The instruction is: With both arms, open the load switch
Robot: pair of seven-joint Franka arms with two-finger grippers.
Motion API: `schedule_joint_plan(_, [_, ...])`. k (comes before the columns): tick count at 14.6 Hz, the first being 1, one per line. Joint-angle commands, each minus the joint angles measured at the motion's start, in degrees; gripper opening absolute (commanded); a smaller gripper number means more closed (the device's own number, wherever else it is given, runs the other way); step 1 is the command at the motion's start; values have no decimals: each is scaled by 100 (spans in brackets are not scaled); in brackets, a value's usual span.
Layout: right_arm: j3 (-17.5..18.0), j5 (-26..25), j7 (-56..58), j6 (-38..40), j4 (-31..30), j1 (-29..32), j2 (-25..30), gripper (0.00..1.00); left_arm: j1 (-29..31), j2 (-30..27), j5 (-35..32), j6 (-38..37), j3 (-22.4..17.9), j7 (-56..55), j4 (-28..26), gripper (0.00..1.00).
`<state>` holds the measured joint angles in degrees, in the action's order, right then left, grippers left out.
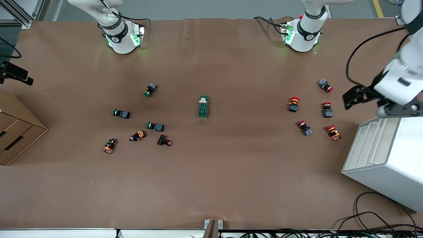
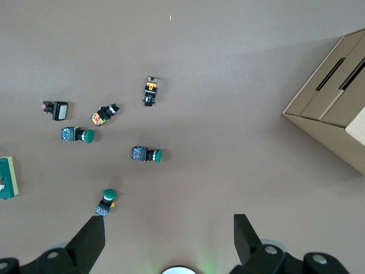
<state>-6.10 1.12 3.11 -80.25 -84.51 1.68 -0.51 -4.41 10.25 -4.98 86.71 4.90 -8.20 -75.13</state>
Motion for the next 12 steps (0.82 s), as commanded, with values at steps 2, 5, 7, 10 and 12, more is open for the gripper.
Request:
schedule_joint_plan(2, [12,-50,15,158,-207,-36,358,100,-78,-777,321,-14,-288,511,-922,100])
schedule_joint_plan(5, [21,-102,23,167,-215,-28,393,100,-8,-1506,366,39,-288,539,-1722,100])
schedule_joint_plan(7, [21,-208,32,159,-233,-19,402,100,-7,-1806,374,57,-244,539,-2056,100])
schedule_joint_plan(10, [47,-252,23,88,-268,-176,455,100,80,-2097,496,162,-78,539,-2365,100])
schedule_joint_plan(12, [47,-287,-3,132,-355,-186,595,100,264,-2159,673,154,11,539,-2427,100])
